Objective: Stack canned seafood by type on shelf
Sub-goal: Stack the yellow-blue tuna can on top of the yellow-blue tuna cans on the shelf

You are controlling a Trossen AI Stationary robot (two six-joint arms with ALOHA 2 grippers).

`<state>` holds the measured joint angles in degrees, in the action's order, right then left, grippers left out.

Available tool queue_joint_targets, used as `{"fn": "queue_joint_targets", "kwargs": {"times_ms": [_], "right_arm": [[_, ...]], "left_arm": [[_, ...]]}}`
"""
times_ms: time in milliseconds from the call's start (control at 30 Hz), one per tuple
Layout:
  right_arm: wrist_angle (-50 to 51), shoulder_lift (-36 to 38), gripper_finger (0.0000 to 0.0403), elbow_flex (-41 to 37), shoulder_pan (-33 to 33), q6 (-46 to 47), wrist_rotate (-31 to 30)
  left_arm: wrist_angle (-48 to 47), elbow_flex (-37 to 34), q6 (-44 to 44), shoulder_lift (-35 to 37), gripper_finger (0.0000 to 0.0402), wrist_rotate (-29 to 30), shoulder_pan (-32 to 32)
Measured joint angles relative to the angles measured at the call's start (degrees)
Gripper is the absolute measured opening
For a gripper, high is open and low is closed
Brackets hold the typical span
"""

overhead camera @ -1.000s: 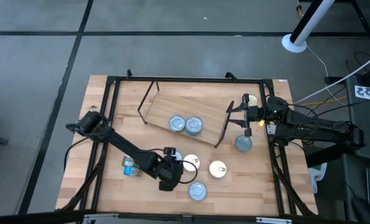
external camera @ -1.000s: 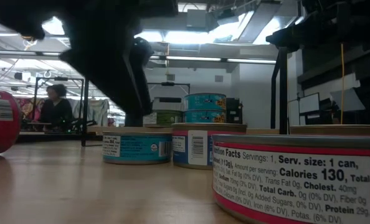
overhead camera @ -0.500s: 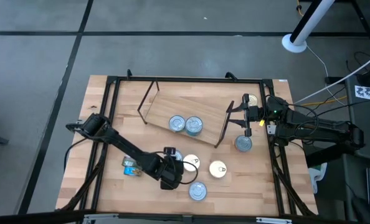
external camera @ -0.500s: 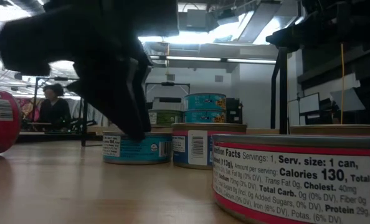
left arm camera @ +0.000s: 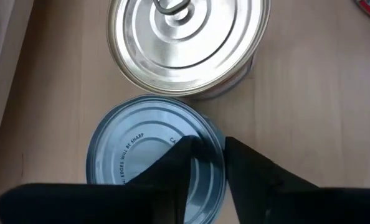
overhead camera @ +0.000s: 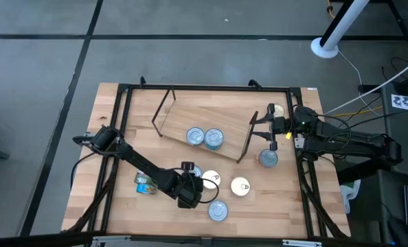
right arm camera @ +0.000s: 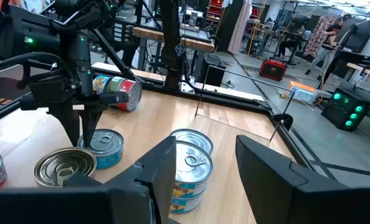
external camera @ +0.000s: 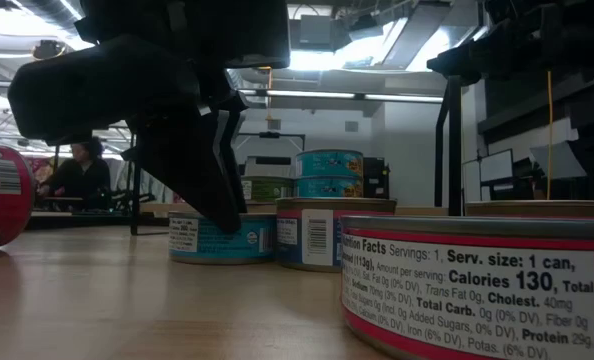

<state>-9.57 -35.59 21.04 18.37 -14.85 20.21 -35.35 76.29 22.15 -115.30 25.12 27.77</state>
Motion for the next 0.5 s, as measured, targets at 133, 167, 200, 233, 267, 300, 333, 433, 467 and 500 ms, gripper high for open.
{"fn": "queue_joint_targets", "kwargs": {"times_ms": [133, 167, 200, 233, 267, 300, 333, 433, 467, 500], "right_arm": [[0.0, 0.0, 0.0168, 0.0, 0.0, 0.0, 0.0], [0.0, 0.0, 0.0168, 0.0, 0.0, 0.0, 0.0], [0.0, 0.0, 0.0168, 0.0, 0.0, 0.0, 0.0], [0.0, 0.0, 0.0168, 0.0, 0.0, 0.0, 0.0], [0.0, 0.0, 0.0168, 0.0, 0.0, 0.0, 0.0], [0.0, 0.0, 0.0168, 0.0, 0.0, 0.0, 0.0], [0.0, 0.0, 0.0168, 0.0, 0.0, 0.0, 0.0], [0.0, 0.0, 0.0168, 0.0, 0.0, 0.0, 0.0], [0.0, 0.0, 0.0168, 0.0, 0.0, 0.0, 0.0], [0.0, 0.0, 0.0168, 0.0, 0.0, 0.0, 0.0]], "left_arm": [[-0.3, 0.0, 0.0, 0.0, 0.0039, 0.3, 0.0], [-0.3, 0.0, 0.0, 0.0, 0.0026, 0.3, 0.0], [-0.3, 0.0, 0.0, 0.0, 0.0015, 0.3, 0.0], [-0.3, 0.0, 0.0, 0.0, 0.0009, 0.3, 0.0], [-0.3, 0.0, 0.0, 0.0, 0.0005, 0.2, 0.0], [-0.3, 0.0, 0.0, 0.0, 0.0006, 0.2, 0.0], [-0.3, 0.0, 0.0, 0.0, 0.0006, 0.2, 0.0], [-0.6, 0.4, 0.0, 0.0, 0.0002, 0.0, 0.0], [-0.6, 0.5, 0.0, -0.1, 0.0002, 0.0, 0.0], [-0.8, 0.7, 0.0, -0.1, 0.0002, -0.1, 0.0]]}}
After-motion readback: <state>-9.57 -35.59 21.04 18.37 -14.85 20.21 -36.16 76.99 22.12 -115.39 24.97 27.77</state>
